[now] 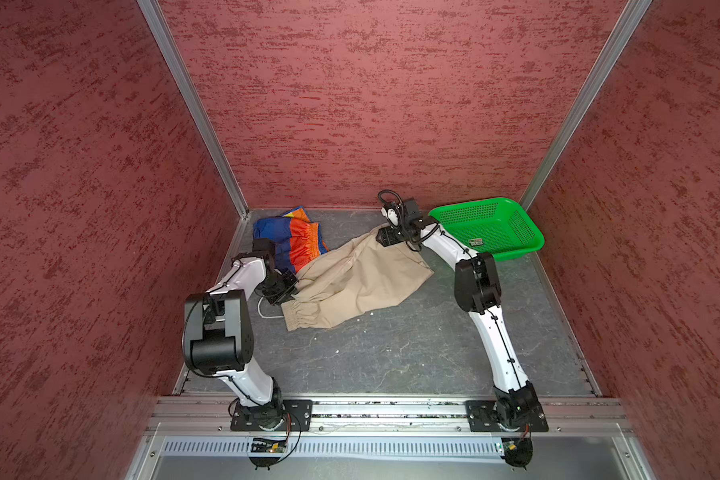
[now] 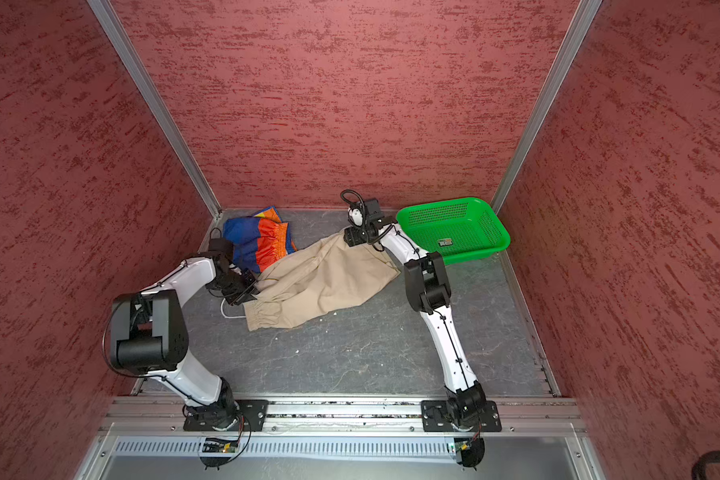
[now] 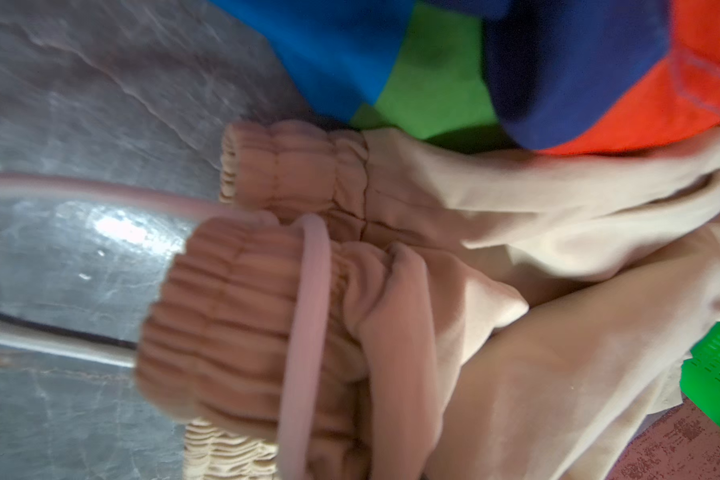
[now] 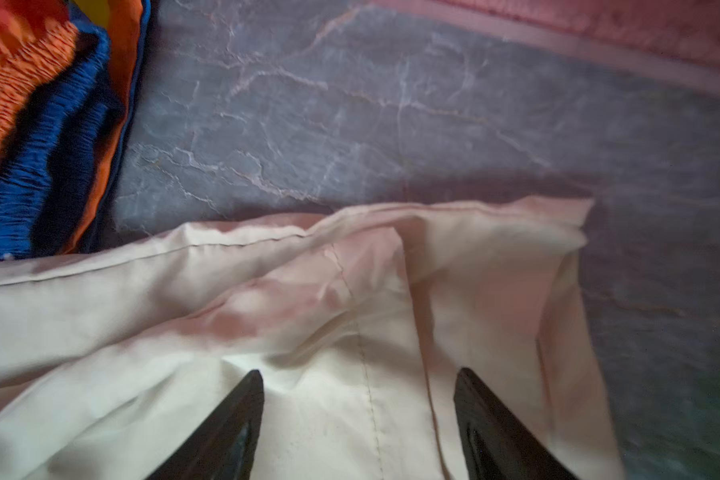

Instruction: Fold and stack the shorts

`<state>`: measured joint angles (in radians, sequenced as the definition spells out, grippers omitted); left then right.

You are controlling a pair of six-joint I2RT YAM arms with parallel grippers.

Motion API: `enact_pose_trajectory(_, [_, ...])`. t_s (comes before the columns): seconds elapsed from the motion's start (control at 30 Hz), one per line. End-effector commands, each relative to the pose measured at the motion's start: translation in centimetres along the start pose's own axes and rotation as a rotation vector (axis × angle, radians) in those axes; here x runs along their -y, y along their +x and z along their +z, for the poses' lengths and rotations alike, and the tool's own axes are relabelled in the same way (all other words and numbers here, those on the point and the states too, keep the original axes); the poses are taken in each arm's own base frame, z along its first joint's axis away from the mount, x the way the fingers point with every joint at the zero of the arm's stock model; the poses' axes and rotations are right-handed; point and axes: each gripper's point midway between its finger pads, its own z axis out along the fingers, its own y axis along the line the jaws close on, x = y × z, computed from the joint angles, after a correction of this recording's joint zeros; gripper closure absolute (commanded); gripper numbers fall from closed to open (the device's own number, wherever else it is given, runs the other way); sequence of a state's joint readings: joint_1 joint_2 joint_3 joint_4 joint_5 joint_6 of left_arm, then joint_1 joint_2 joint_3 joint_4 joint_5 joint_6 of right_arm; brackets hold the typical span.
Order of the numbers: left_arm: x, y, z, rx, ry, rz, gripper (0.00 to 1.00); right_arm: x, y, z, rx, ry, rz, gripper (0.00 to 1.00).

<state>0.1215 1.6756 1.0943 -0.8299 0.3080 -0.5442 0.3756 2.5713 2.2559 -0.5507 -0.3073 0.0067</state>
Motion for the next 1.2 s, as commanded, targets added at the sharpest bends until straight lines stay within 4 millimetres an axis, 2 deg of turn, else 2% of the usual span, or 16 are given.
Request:
enact_pose_trajectory(0.0, [0.2, -0.5, 0.1, 0.007, -0.006, 0.016, 0.84, 0.0, -0.8, 0.3, 0.035, -0.061, 0.035, 0.26])
enact_pose_trajectory(0.1, [0.3, -0.5, 0.3, 0.004, -0.007, 0.018, 0.85, 0.5, -0.3, 1.0, 0.027, -0.067, 0.058, 0.27])
enact_pose_trajectory(0.2, [0.5, -0.6, 0.3, 0.003, -0.007, 0.021, 0.84, 0.6, -0.1, 1.4, 0.027, -0.096, 0.084, 0.34])
enact_pose_trajectory(0.27, [0.5, -0.5, 0.3, 0.001, -0.006, 0.022, 0.84, 0.3, 0.2, 1.7, 0.021, -0.132, 0.107, 0.49])
enact_pose_trajectory(0.37, [0.6, -0.6, 0.3, 0.001, -0.002, 0.023, 0.85, -0.2, 0.4, 1.9, 0.018, -0.178, 0.136, 0.83])
enact_pose_trajectory(0.4, [0.7, -0.6, 0.2, 0.003, 0.0, 0.023, 0.85, -0.4, 0.4, 1.9, 0.017, -0.187, 0.14, 0.9])
enact_pose_trajectory(0.5, [0.9, -0.6, 0.0, 0.006, 0.006, 0.027, 0.85, -0.4, -0.1, 1.2, 0.033, -0.182, 0.145, 1.0])
enact_pose_trajectory(0.63, [1.4, -0.8, -0.8, 0.019, 0.017, 0.041, 0.84, -0.1, -2.1, -1.7, 0.106, -0.142, 0.144, 1.0])
enact_pose_trajectory(0.8, [2.4, -1.4, -2.4, 0.05, 0.043, 0.057, 0.84, -0.1, -5.1, -8.0, 0.248, -0.049, 0.111, 1.0])
enact_pose_trajectory(0.97, [3.4, -1.6, -3.6, 0.068, 0.075, 0.062, 0.83, 0.7, -6.5, -13.7, 0.393, 0.091, 0.096, 1.0])
enact_pose_trajectory(1.07, [3.9, -2.2, -3.9, 0.084, 0.087, 0.062, 0.81, 2.1, -6.3, -15.2, 0.441, 0.188, 0.11, 1.0])
enact_pose_trajectory(1.17, [4.3, -2.8, -3.6, 0.084, 0.092, 0.054, 0.81, 3.0, -5.7, -14.4, 0.431, 0.207, 0.125, 1.0])
